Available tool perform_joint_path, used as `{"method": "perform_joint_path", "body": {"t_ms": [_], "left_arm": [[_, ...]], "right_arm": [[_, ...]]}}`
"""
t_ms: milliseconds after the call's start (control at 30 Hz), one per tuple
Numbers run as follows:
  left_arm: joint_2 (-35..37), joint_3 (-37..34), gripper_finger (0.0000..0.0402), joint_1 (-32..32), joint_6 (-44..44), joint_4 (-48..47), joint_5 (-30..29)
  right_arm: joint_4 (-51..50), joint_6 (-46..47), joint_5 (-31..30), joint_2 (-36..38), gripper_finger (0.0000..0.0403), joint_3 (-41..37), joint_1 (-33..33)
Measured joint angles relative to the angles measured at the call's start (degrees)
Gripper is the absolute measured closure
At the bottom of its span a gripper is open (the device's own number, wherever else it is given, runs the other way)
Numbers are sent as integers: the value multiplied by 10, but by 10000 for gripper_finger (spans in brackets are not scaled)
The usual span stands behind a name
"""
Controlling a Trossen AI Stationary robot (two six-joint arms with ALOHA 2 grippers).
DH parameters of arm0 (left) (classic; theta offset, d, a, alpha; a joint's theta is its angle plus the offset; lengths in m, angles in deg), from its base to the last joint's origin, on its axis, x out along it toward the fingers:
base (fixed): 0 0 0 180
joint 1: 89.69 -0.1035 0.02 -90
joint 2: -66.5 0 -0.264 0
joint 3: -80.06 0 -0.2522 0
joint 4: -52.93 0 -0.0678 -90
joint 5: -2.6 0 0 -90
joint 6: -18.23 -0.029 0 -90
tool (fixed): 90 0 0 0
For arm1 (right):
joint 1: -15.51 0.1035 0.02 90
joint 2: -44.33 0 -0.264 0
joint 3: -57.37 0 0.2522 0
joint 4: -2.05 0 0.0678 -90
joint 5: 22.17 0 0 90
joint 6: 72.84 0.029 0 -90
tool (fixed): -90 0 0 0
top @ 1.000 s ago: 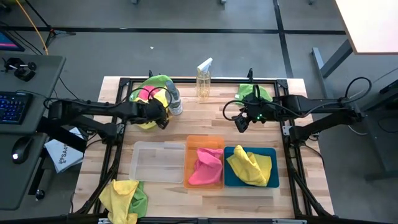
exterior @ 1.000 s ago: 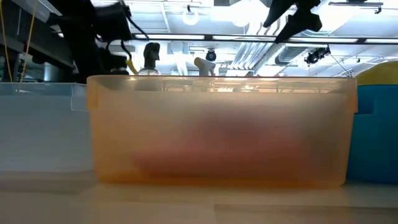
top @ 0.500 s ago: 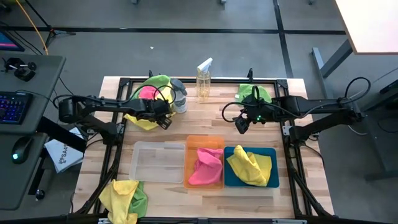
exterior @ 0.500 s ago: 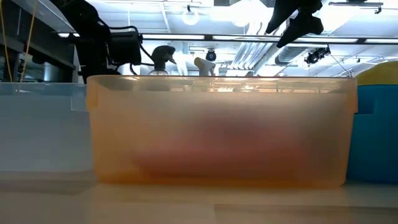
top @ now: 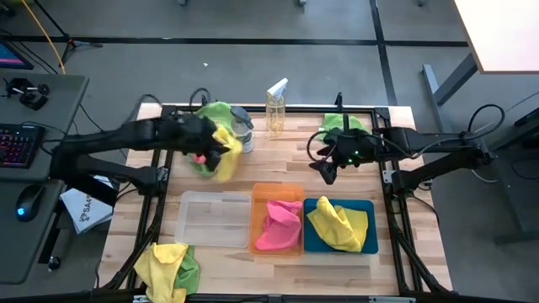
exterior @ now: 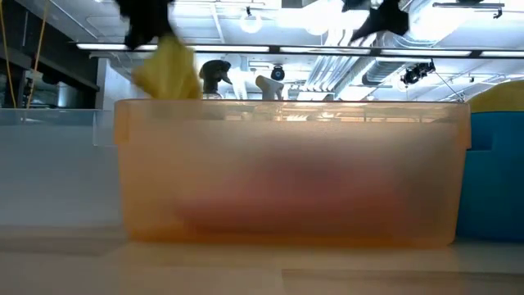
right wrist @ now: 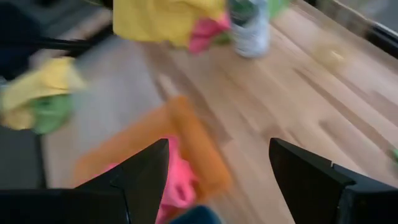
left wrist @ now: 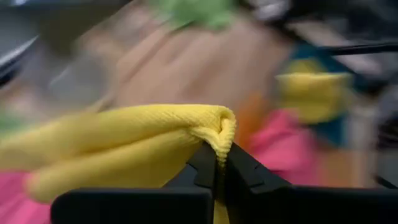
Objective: Sort microfiber towel by color & place in baskets
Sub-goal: Put the top yellow towel into the blue bin
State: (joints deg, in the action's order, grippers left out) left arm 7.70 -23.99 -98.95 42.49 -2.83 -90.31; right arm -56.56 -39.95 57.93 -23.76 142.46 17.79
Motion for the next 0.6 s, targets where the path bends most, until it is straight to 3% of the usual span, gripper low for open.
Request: {"method": "perform_joint_path", "body": {"t_ms": [133,300,467,600], "left_arm": [[-22,91,401,67,-30,-4,19],[-119,172,401,126,-113,10,-9],[-231,234,401,133,-244,82,-13],[-297,289,401,125,-312,107,-14]], "right_arm": [[46,-37,44,0,130,21,0],[107,-72,114,0,130,32,0],[151,-79,150,0,130,33,1],[155,-113,135,-1,130,33,15]]}}
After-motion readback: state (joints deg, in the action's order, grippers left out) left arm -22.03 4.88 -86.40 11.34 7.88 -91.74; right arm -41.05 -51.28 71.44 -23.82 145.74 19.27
